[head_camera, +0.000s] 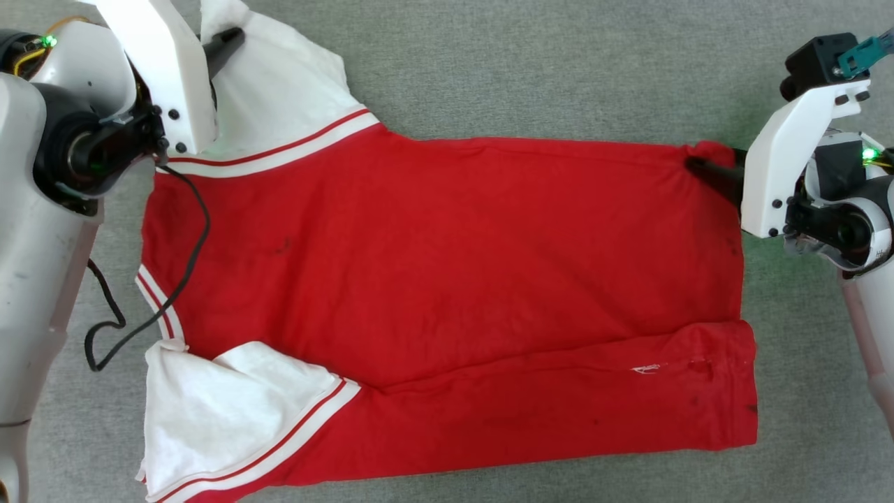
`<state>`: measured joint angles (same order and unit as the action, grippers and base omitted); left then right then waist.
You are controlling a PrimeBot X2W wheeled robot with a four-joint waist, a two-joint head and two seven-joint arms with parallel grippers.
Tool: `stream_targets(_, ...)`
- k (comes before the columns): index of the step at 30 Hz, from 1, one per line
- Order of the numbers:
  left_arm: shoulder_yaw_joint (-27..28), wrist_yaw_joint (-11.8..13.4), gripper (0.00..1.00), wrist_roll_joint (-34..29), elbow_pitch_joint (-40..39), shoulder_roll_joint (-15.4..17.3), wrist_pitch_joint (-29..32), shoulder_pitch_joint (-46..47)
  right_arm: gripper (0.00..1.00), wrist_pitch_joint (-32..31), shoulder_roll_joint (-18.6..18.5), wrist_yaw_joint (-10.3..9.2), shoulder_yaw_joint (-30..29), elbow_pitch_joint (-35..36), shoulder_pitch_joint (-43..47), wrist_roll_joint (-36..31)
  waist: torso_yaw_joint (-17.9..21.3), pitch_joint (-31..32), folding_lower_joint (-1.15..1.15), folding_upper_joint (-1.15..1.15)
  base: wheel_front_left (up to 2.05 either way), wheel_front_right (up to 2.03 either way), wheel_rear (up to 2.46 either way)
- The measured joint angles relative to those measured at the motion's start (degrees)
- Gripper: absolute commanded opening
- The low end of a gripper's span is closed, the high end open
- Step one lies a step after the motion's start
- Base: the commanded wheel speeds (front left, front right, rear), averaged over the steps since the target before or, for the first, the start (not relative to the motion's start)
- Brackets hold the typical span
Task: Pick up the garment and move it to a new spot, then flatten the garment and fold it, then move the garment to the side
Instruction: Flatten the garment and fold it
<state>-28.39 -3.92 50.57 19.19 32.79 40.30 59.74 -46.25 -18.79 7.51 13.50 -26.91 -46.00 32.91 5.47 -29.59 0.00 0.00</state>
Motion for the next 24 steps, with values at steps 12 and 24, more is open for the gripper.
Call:
stream_targets(12,3.96,-0.9,0.0,2.53,-4.33,1.77,-10.05,-10.2,0.0,3.86,-0.62,-0.01,-2.18,7.34,4.03,-2.07,-1.42,5.27,0.0,0.0,0.0,0.0,0.0)
stream_targets(24,8.05,4.23,0.0,7.19,-13.78,2.07,-20.95,-37.46,0.0,4.13,2.24,-0.01,-9.5,17.9,23.74,-2.9,-3.38,14.31,0.0,0.0,0.0,0.0,0.0)
